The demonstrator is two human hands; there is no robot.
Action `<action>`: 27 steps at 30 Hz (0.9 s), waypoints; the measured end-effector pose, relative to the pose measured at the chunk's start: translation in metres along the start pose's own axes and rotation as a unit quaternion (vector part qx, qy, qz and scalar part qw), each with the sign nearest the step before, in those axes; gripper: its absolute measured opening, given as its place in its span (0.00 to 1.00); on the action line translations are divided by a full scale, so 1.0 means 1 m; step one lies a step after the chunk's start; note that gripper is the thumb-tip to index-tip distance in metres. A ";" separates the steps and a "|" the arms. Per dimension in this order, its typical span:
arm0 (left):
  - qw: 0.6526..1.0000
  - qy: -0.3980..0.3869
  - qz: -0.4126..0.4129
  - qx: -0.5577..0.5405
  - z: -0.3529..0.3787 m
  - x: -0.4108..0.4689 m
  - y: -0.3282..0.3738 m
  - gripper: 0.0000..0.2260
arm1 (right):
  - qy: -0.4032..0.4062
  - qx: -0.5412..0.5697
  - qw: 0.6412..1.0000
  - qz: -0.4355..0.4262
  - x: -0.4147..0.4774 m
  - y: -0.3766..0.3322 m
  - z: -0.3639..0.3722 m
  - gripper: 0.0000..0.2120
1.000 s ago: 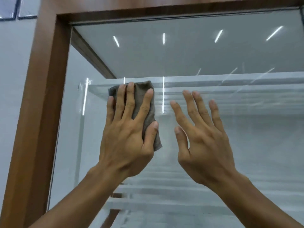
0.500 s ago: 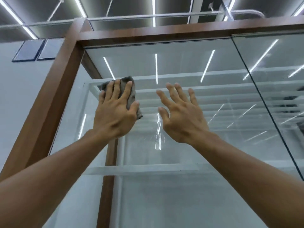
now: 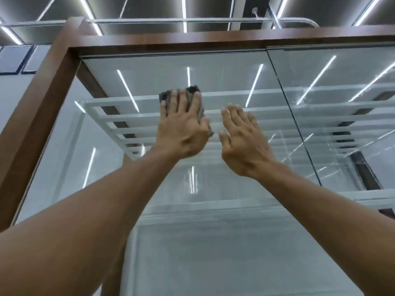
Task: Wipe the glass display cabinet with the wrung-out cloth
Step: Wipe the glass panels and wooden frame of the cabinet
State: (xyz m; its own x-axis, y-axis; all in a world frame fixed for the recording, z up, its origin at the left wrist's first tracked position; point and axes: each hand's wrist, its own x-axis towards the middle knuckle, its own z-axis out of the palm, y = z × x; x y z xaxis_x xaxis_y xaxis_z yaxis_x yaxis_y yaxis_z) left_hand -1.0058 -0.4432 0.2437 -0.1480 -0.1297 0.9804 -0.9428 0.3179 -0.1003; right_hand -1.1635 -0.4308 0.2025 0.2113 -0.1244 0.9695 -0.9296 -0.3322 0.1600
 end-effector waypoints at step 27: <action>0.989 -0.051 0.137 0.011 0.039 0.028 0.159 0.30 | 0.057 0.015 0.993 0.102 -0.038 0.117 -0.050 0.29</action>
State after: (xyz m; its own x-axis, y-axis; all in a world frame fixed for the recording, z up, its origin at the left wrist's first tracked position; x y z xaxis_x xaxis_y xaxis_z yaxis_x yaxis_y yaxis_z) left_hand -1.1717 -0.4323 0.2482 -0.4276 -0.1355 0.8938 -0.8692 0.3332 -0.3653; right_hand -1.2953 -0.4181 0.1931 -0.0177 -0.0865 0.9961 -0.9398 -0.3386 -0.0461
